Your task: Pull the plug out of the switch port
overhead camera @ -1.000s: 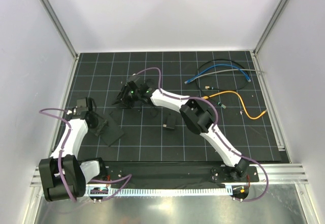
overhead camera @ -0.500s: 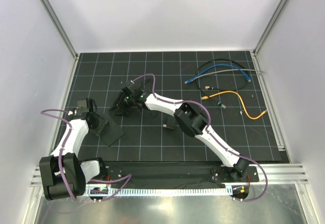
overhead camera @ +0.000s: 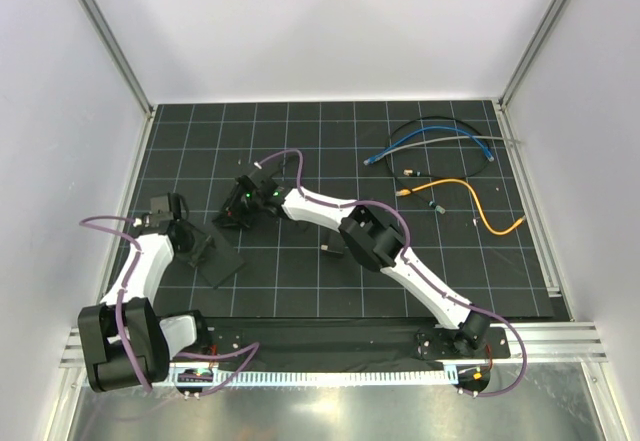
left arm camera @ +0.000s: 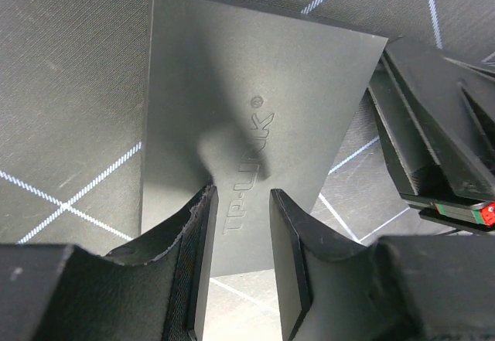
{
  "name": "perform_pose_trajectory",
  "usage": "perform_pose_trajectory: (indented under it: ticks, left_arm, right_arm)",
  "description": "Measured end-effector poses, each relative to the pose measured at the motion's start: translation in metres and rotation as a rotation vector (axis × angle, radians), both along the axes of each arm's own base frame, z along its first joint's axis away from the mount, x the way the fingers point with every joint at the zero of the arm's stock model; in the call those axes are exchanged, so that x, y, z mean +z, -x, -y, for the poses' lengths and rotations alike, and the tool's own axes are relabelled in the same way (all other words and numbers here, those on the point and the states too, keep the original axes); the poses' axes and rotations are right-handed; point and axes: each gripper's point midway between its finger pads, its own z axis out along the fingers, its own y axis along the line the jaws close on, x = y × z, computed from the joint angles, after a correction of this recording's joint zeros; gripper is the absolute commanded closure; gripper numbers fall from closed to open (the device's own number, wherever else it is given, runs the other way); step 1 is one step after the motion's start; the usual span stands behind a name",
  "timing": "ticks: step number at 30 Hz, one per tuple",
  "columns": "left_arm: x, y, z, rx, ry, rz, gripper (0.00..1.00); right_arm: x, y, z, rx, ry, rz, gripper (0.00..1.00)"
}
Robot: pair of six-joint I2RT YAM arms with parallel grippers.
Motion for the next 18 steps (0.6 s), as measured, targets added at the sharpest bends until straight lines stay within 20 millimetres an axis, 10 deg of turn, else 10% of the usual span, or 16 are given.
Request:
perform_pose_trajectory:
  ticks: [18]
  left_arm:
    - [-0.0042,-0.0072,0.0021,0.057,0.098,0.007,0.69]
  right_arm:
    - [-0.0023,-0.0034,-0.0014,-0.041,-0.016,-0.041,0.91]
